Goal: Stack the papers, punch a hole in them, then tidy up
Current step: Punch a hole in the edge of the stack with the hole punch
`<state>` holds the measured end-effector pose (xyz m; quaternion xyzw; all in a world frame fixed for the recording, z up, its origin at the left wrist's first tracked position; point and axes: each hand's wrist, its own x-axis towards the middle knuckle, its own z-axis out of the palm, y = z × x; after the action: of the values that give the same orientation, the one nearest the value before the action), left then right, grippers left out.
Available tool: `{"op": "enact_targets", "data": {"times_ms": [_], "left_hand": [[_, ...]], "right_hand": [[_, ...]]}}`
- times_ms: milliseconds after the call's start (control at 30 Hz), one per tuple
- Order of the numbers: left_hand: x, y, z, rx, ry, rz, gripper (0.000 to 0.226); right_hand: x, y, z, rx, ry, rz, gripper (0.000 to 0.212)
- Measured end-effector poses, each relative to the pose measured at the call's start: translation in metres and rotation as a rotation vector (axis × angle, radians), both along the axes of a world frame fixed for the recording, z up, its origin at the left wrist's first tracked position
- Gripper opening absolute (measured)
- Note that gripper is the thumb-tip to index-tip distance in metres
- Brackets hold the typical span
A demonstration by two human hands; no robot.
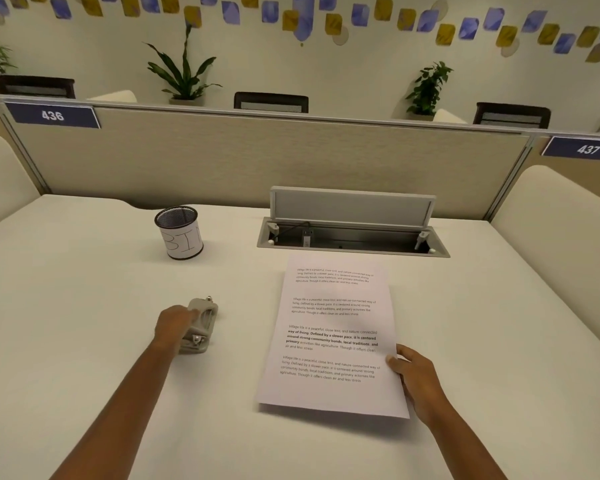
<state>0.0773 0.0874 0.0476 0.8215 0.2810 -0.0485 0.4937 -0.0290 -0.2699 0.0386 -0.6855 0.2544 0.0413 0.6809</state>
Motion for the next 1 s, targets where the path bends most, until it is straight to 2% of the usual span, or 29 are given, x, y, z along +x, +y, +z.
{"op": "enact_targets", "data": {"times_ms": [167,300,533,833,1000], "left_hand": [[-0.013,-0.018,0.004,-0.485,-0.023,0.067,0.028],[-0.019,-0.034,0.008,-0.698,-0.004,-0.009,0.022],[-0.022,-0.056,0.006,-0.815,0.054,-0.065,0.019],[-0.026,-0.066,0.004,-0.819,0.045,-0.103,0.022],[-0.027,-0.065,0.004,-0.84,0.014,-0.1,0.022]], "right_hand": [[-0.002,0.003,0.005,0.043,-0.011,0.036,0.025],[-0.003,0.003,0.009,0.052,-0.028,0.059,0.026],[-0.011,0.004,0.019,-0.01,-0.041,0.085,0.023],[-0.022,0.0,0.025,-0.149,-0.089,0.118,0.023],[-0.026,-0.002,0.023,-0.154,-0.077,0.167,0.026]]}}
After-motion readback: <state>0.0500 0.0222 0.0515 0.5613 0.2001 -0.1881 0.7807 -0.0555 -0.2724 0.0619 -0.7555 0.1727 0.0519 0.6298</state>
